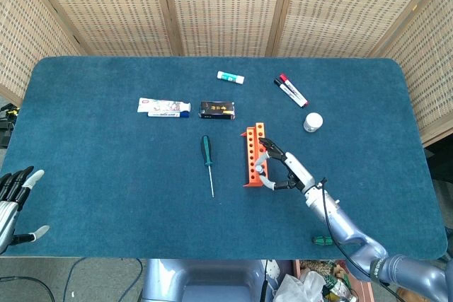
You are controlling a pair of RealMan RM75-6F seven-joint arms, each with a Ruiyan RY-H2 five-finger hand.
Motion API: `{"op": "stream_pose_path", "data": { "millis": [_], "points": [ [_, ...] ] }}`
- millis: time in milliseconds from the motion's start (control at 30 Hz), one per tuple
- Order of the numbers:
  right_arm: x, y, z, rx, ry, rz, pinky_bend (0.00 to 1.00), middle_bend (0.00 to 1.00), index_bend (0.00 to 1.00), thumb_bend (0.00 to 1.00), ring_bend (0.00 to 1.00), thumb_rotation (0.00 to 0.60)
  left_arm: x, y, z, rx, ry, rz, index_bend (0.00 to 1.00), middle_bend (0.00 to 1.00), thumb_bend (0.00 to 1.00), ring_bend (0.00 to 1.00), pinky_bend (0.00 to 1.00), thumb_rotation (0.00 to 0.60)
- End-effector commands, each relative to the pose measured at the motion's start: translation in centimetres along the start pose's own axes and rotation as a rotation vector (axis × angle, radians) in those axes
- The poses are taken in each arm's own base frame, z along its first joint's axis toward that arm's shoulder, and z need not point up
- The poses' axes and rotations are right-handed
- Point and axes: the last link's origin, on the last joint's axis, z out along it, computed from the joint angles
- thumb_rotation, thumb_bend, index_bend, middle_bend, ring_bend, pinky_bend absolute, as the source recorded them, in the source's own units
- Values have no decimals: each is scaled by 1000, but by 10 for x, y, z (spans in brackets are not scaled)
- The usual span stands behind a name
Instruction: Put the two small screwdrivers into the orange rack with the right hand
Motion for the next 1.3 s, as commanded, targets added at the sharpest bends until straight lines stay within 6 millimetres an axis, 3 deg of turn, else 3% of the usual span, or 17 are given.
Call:
{"op": "stream_pose_path", "data": {
  "millis": [33,400,600,700,833,967,1100,1300],
  "points": [
    [0,1,0,8,-11,-8,56,23,246,357,0,600,0,0,0,0,0,1,0,0,0,0,0,600],
    [5,-3,-4,42,12,-4,56,23,230,357,0,600,0,0,0,1,3,-1,0,0,0,0,0,600],
    [8,-32,-15,181,32,-59,56,23,230,393,0,600,2,0,-1,-1,9,-5,0,0,0,0,0,600],
    [8,-46,-20,242,32,-122,56,23,230,493,0,600,3,0,-2,-2,11,-7,0,0,0,0,0,600],
    [5,-63,-27,321,26,-301,56,23,230,803,0,600,4,-1,-3,-5,15,-11,0,0,0,0,0,600],
    [-1,-74,-32,358,16,-486,56,23,230,971,0,600,4,-1,-4,-9,15,-14,0,0,0,0,0,600],
    [-7,-78,-31,345,4,-716,55,23,230,1000,0,600,6,-1,-5,-12,19,-17,0,0,0,0,0,600],
    [-14,-83,-26,300,10,-904,56,23,230,1000,0,600,7,-2,-6,-13,23,-22,0,0,0,0,0,600]
  ]
}}
